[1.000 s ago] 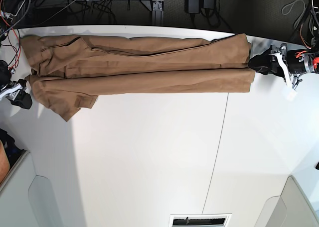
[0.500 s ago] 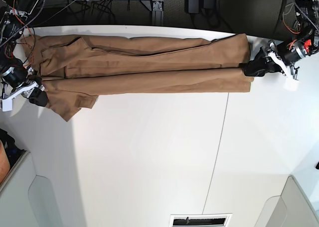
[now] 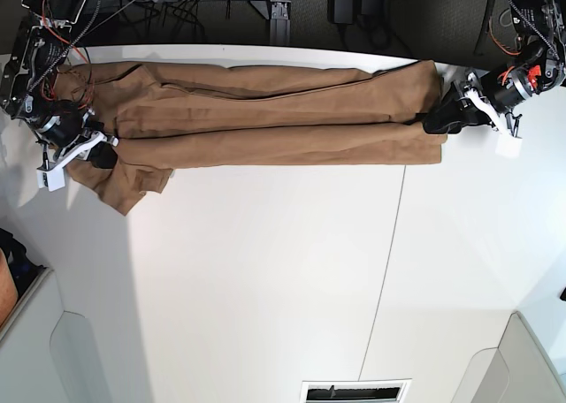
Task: Layout the t-shirt on the table in an organized manner, then fold the t-shirt properly
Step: 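Hold the folded strip ends and pull the grippers apart to straighten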
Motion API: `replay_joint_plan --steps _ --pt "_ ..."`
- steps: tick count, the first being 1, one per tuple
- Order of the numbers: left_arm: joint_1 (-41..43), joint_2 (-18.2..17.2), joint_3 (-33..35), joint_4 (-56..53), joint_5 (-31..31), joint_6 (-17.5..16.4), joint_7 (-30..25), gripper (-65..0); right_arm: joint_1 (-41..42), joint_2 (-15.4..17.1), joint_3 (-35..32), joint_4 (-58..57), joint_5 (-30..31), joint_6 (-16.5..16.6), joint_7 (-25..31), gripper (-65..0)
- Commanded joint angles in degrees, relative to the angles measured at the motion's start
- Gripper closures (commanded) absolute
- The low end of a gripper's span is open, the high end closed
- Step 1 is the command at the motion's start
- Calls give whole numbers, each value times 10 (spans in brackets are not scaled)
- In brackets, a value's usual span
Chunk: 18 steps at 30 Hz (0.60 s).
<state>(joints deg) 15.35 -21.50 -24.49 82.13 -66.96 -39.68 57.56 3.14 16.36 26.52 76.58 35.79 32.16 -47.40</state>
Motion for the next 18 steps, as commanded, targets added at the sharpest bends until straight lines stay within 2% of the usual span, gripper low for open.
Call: replay_joint_plan --steps 1,7,9,11,15,18 --pt "-2 -3 -4 7 -4 -3 -8 -307 8 9 -4 7 8 6 10 0" --pt "6 15 -4 7 12 -3 -12 -307 8 -5 -12 7 8 6 11 0" --pt "7 17 -2 7 15 -3 -21 -286 8 -13 -12 7 8 6 11 0" --pt "7 17 -2 7 20 -3 -28 -216 8 -19 -12 7 8 6 11 0" --pt "7 17 -2 7 63 -3 -37 -12 8 -22 -12 7 6 6 11 0" --pt "7 17 -2 7 120 -3 -54 0 8 -23 -12 7 6 6 11 0"
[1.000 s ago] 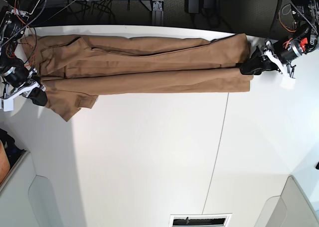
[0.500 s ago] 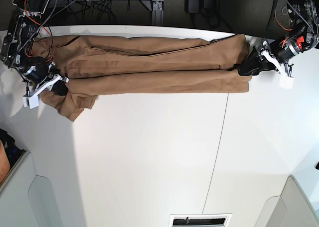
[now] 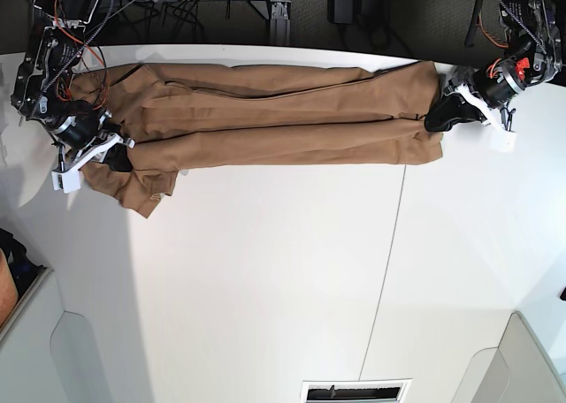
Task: Layout the t-shirt on the table in an organized manner, then fold the t-shirt properly
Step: 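Hold the folded strip ends and pull the grippers apart to straighten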
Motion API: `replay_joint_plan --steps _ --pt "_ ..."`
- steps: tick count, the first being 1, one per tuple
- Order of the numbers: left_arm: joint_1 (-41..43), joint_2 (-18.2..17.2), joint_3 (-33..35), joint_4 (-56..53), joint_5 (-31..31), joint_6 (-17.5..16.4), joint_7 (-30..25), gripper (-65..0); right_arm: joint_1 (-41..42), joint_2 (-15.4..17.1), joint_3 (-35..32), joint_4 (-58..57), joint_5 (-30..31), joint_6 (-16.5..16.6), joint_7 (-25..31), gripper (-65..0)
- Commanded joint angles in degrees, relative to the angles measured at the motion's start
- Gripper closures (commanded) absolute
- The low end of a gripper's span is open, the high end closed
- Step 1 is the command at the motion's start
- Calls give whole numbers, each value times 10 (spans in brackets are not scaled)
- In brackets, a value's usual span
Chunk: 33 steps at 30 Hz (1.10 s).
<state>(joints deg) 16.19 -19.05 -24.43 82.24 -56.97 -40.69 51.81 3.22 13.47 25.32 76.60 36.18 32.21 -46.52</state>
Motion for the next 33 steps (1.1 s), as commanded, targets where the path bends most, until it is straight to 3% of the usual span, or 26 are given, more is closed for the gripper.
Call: replay_joint_plan --steps 1,6,13,21,24,33 --pt "-1 -8 -2 5 26 7 2 0 7 6 0 6 2 5 2 0" --pt "-10 -17 -3 6 29 7 -4 0 7 7 0 6 2 5 2 0" --pt "-70 -66 -3 6 45 7 -4 0 7 6 0 6 3 5 2 0" --pt "-100 -104 -2 6 46 7 -3 0 10 6 0 13 58 6 -3 0" --pt "-102 -108 -2 6 46 7 -3 0 5 6 0 19 60 6 -30 0" --pt "-110 -110 -2 6 45 7 -4 0 -52 7 0 105 66 6 -35 0"
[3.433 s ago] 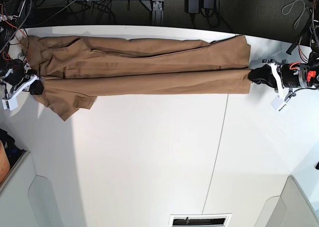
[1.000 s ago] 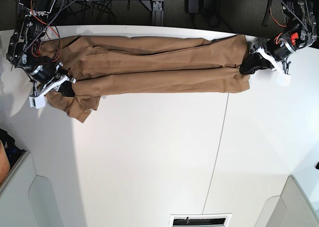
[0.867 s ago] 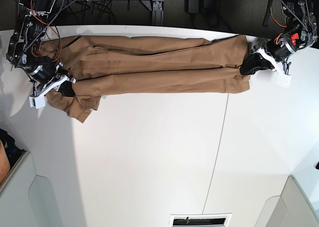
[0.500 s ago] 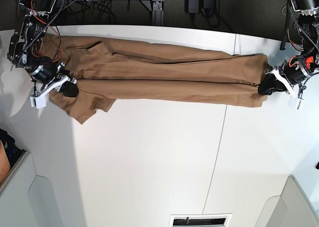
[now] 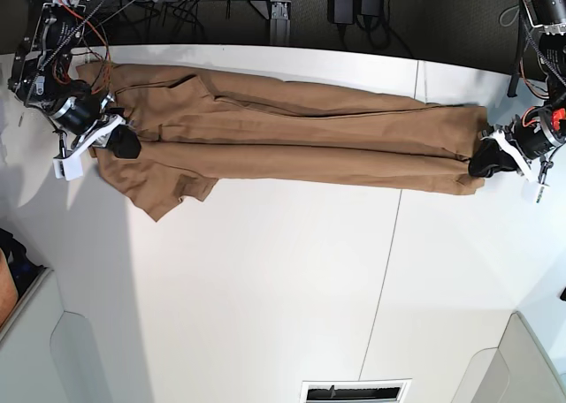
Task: Layout the t-shirt on the table in an organized manner, then fold the t-shirt properly
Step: 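Hold the folded strip ends and pull the grippers apart to straighten, then carry the strip end with the left gripper toward the right gripper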
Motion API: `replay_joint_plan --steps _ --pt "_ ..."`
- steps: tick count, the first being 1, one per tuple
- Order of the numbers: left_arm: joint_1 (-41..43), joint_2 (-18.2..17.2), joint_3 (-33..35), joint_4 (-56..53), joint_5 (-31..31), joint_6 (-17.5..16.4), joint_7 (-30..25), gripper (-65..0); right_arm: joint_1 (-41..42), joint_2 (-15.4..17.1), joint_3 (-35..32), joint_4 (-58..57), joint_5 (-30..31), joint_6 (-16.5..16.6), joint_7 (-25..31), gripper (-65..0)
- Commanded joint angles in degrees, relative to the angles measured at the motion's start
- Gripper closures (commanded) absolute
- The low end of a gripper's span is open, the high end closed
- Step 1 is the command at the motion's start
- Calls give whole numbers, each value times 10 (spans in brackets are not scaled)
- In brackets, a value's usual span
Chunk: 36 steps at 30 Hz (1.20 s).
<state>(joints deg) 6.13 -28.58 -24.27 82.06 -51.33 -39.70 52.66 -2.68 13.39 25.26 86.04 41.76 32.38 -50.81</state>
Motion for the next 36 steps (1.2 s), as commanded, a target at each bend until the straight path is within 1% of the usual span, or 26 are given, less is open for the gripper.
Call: replay_joint_plan --steps 1,3,10,12,14,17,19,21,24,27,31,34,36 --pt "-13 -17 -4 7 -11 -3 -12 0 7 8 1 16 11 4 6 0" --pt "-16 -27 -4 7 -10 -3 -12 0 7 8 1 22 11 4 6 0" --pt "-25 -83 -4 7 -1 -3 -12 0 7 7 1 43 11 4 6 0" --pt "-28 -96 -4 7 -2 -3 -12 0 7 7 1 49 11 4 6 -22" --pt "-28 -107 -4 9 -3 -3 -7 0 7 7 1 49 11 4 6 -29" --pt "-27 -115 -4 34 -26 -3 28 0 8 7 1 49 11 4 6 -29" --pt "-19 -114 -4 77 -47 -3 35 0 8 7 1 49 11 4 7 -29" --pt "-6 -107 -4 131 -63 -3 35 0 7 7 1 49 11 4 6 -29" --pt "6 -81 4 215 -63 -3 38 0 7 7 1 49 11 4 7 -29" --pt "10 -52 46 278 -57 -3 40 0 8 7 1 49 11 4 7 -29" --pt "9 -18 148 320 -15 -3 37 0 7 7 1 49 4 4 9 -29" --pt "6 12 221 321 50 -3 23 0 8 7 1 49 5 4 9 -29" --pt "6 33 258 321 86 -3 13 0 8 7 1 49 5 4 14 -29"
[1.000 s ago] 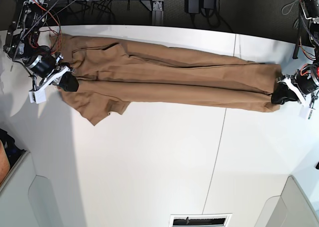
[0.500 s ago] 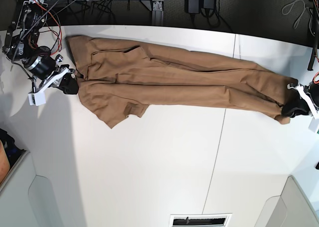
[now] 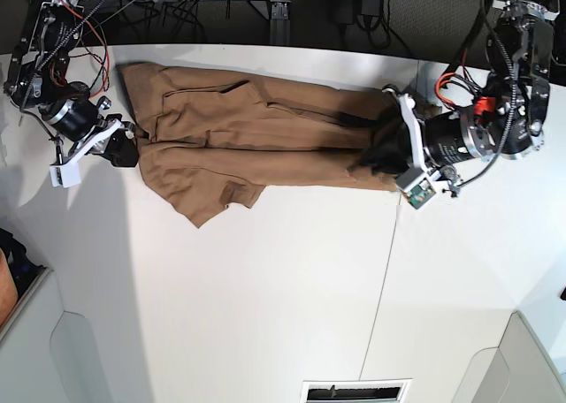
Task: Layout the t-shirt on the table in an organized manner, then fold the t-shirt properly
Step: 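Carry the strip end with the left gripper toward the right gripper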
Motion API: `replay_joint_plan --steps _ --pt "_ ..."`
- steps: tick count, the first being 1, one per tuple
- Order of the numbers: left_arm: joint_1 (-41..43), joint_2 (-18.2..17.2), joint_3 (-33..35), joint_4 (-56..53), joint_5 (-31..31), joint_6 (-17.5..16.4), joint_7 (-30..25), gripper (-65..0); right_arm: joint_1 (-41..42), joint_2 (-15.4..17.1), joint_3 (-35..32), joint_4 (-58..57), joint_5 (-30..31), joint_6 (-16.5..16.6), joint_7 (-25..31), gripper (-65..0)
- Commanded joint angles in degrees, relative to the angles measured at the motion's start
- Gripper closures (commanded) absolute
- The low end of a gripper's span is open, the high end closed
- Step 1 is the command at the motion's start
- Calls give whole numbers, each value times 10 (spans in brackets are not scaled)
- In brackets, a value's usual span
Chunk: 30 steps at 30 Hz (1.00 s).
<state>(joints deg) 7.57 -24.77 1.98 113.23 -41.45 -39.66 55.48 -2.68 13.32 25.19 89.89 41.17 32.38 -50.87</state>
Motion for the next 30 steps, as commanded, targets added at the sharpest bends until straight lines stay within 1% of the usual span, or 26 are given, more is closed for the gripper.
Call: replay_joint_plan --steps 1,3,5,9,10,11,12,13,14,17,20,24,27,30 --pt "-9 5 10 9 3 -3 -21 0 8 8 2 11 11 4 17 -29" --pt "-9 27 31 7 40 -3 -31 0 10 8 2 11 11 4 23 -33" --pt "-9 42 45 3 57 -3 -39 0 14 8 2 11 12 4 26 -77" --pt "-9 61 57 -13 55 -3 -44 0 17 8 2 11 12 4 51 -248" --pt "-9 63 59 -18 53 -3 -52 -65 22 8 3 11 12 4 55 -279" --pt "-8 66 59 -23 52 -3 -59 -144 29 8 3 11 12 4 58 -302" --pt "-9 68 59 -27 48 -3 -62 -217 38 8 3 11 10 4 59 -311" --pt "-8 70 59 -29 40 -3 -62 -273 48 8 3 11 7 4 59 -312" --pt "-7 73 59 -31 26 -3 -62 -302 59 8 3 11 -1 4 59 -312" --pt "-6 80 60 -31 -21 -3 -59 -305 91 7 3 8 -23 -1 61 -312" --pt "-7 80 67 -31 -56 -3 -60 -305 122 6 3 -10 -44 -2 61 -312" --pt "-8 80 68 -31 -73 -3 -60 -305 148 -2 0 -72 -74 -2 77 -312" --pt "-11 80 66 -31 -76 -3 -60 -303 154 -2 -8 -126 -73 -2 99 -312" --pt "-14 80 50 -31 -74 -3 -60 -303 156 -2 -28 -156 -78 -2 104 -312"
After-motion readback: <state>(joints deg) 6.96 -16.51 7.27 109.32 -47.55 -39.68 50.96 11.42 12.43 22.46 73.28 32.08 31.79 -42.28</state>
